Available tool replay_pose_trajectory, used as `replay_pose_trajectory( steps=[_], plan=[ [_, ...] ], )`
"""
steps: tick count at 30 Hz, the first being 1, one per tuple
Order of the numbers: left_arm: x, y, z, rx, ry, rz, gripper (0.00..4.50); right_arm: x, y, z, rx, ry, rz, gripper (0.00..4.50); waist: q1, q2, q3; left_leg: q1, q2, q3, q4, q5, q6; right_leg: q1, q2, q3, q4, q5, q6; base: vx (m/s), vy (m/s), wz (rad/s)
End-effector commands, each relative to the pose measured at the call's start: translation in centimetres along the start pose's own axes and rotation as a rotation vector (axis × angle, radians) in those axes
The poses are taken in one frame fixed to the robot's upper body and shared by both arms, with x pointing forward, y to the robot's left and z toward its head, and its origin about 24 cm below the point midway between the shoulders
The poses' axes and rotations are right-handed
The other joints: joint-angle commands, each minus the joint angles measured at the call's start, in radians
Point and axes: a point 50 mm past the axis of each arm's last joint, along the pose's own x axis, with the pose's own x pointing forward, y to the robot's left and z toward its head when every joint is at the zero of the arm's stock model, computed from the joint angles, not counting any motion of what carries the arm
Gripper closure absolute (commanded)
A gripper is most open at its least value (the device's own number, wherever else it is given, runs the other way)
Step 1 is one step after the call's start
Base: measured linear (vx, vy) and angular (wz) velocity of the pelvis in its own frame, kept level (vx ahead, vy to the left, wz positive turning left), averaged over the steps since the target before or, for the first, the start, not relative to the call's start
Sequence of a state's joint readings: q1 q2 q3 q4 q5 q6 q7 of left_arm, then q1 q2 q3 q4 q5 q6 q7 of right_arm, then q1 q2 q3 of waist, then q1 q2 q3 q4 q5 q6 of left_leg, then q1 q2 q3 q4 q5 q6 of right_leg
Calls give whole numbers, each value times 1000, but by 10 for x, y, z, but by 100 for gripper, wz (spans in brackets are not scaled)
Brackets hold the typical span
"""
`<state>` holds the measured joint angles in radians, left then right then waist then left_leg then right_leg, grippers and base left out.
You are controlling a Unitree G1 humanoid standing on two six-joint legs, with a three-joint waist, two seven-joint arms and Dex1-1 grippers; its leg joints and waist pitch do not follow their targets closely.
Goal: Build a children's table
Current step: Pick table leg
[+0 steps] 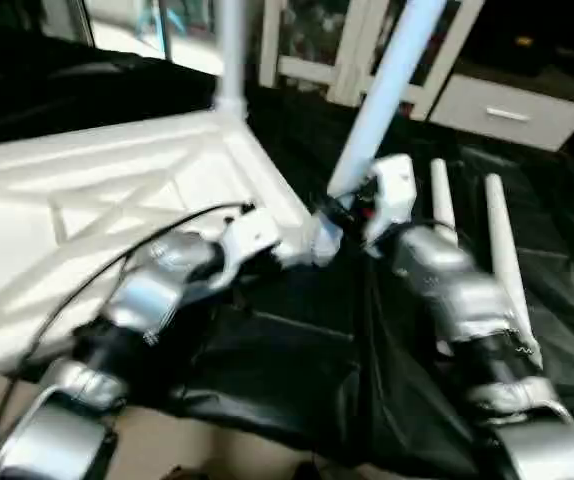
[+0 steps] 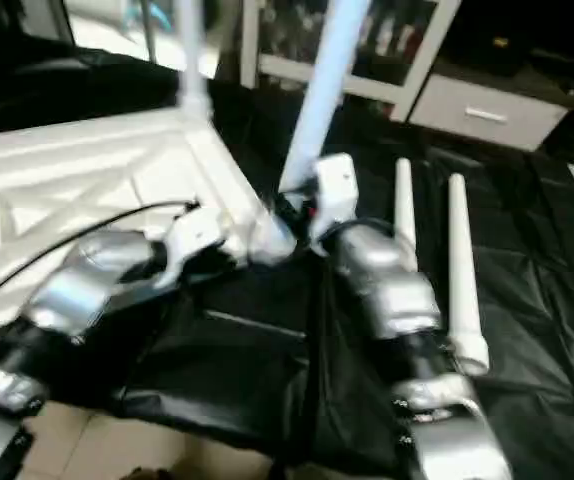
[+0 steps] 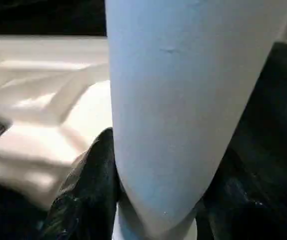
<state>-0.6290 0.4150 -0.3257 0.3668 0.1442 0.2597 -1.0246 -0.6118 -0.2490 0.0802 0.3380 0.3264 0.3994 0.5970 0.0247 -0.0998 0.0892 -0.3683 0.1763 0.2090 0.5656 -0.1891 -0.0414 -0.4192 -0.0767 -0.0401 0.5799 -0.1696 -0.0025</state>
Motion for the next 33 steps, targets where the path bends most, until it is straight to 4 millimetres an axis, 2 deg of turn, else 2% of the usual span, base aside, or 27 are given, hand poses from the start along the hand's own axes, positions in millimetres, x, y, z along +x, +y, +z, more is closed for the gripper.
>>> replay_pose_trajectory(
  steps=[1, 4, 5, 6, 9, 12, 17, 23, 28, 33],
  plan=[
    [3, -19, -4, 63, 20, -173, 450, -21, -14, 4, -33, 52, 25, 267, 8, 16, -63, 29, 61, -17, -54, -20, 97, 53, -64, 45, -22, 91, -305, 0, 0, 0],
    [0, -21, -9, 101, 34, -202, 450, -35, -11, 10, -57, 84, 153, 267, 19, 15, -60, 34, 61, -15, -53, -8, 101, 49, -61, 44, -21, 88, -304, 0, 0, 0],
    [-1, -21, -9, 106, 31, -205, 450, -37, -11, 11, -62, 93, 170, 267, 21, 12, -62, 35, 62, -15, -52, -5, 97, 49, -62, 43, -20, 79, -302, 0, 0, 0],
    [-1, -21, -9, 107, 26, -206, 450, -39, -12, 11, -54, 99, 178, 267, 26, 12, -60, 35, 61, -14, -53, -24, 83, 48, -64, 44, -23, 34, -299, 0, 0, 0],
    [-3, -19, -7, 122, 15, -204, 450, -43, -15, 12, -55, 128, 187, 267, 26, 6, -60, 30, 61, -15, -52, -57, 65, 48, -68, 45, -26, -18, -289, 0, 0, 0],
    [-3, -17, -6, 124, 10, -199, 450, -43, -15, 12, -44, 132, 182, 267, 30, 5, -61, 29, 60, -16, -50, -78, 48, 46, -69, 47, -27, -61, -275, 0, 0, 0],
    [-3, -18, -6, 129, -5, -202, 450, -43, -8, 14, 16, 115, 204, 267, 31, 5, -64, 29, 59, -18, -49, -65, 45, 46, -67, 46, -23, -48, -267, 0, 0, 0],
    [-1, -20, -5, 127, -20, -207, 450, -37, 0, 6, 46, 114, 216, 267, 35, 5, -66, 26, 57, -17, -45, -28, 61, 47, -66, 45, -17, 5, -281, 0, 0, 0],
    [0, -19, -4, 128, -21, -206, 450, -27, 4, -3, 56, 123, 205, 267, 35, 8, -64, 28, 57, -17, -46, -46, 45, 45, -67, 44, -19, -25, -277, 0, 0, 0],
    [0, -18, -4, 132, -22, -203, 450, -20, 6, -5, 36, 132, 194, 267, 33, 6, -64, 28, 56, -18, -47, -52, 37, 46, -65, 44, -19, -27, -269, 0, 0, 0]
  ],
)
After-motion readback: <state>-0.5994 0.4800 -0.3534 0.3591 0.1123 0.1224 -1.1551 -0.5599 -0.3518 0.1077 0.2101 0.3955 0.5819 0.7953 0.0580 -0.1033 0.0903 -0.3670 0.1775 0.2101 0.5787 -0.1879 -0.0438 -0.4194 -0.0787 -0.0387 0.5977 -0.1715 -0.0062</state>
